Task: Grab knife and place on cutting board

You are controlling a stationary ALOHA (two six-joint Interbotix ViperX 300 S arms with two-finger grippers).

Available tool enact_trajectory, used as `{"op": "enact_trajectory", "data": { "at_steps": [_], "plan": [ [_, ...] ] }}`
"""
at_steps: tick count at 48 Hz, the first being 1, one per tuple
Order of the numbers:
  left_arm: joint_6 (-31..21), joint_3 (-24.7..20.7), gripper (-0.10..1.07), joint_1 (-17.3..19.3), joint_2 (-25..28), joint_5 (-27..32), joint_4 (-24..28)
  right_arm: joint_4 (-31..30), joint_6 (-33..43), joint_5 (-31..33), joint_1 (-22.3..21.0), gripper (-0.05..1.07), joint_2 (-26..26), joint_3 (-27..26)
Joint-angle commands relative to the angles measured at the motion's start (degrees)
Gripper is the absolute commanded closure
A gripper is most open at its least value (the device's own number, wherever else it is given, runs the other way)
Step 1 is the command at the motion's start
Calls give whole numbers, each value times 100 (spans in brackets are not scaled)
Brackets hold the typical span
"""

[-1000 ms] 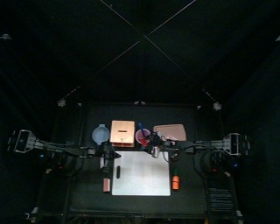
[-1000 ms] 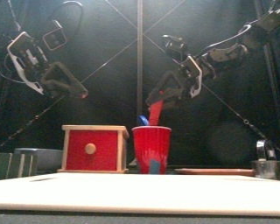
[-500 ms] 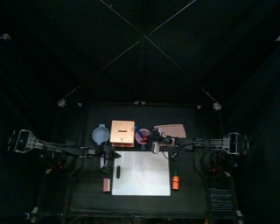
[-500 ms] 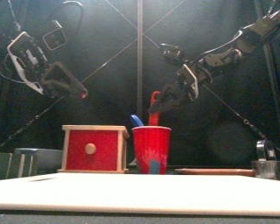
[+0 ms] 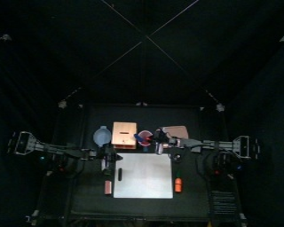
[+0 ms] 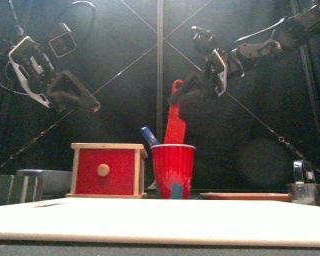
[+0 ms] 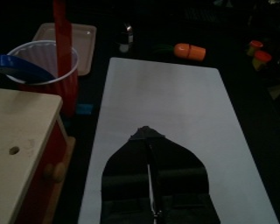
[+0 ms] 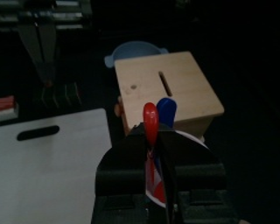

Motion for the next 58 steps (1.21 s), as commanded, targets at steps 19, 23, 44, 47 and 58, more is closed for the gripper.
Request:
{"op": "enact_trajectory", "data": {
  "at_steps": [19, 23, 44, 47, 58],
  "plan": [
    [35, -149, 85, 114, 0, -62, 9, 404, 35, -105, 44, 71, -2030, 826],
    [35, -158, 85, 132, 0, -62, 9, 650, 35, -141, 79, 71, -2285, 1046],
    [35, -141, 85, 202, 0, -202, 0, 1951, 132, -1406, 1002, 71, -1696, 1644],
    [35, -141, 85, 202, 0, -202, -9, 2004, 132, -1670, 1125, 70, -1459, 1635],
    [0, -123, 85, 193, 0, -202, -18, 2232, 141, -2057, 1441, 68, -519, 1380]
  ]
}}
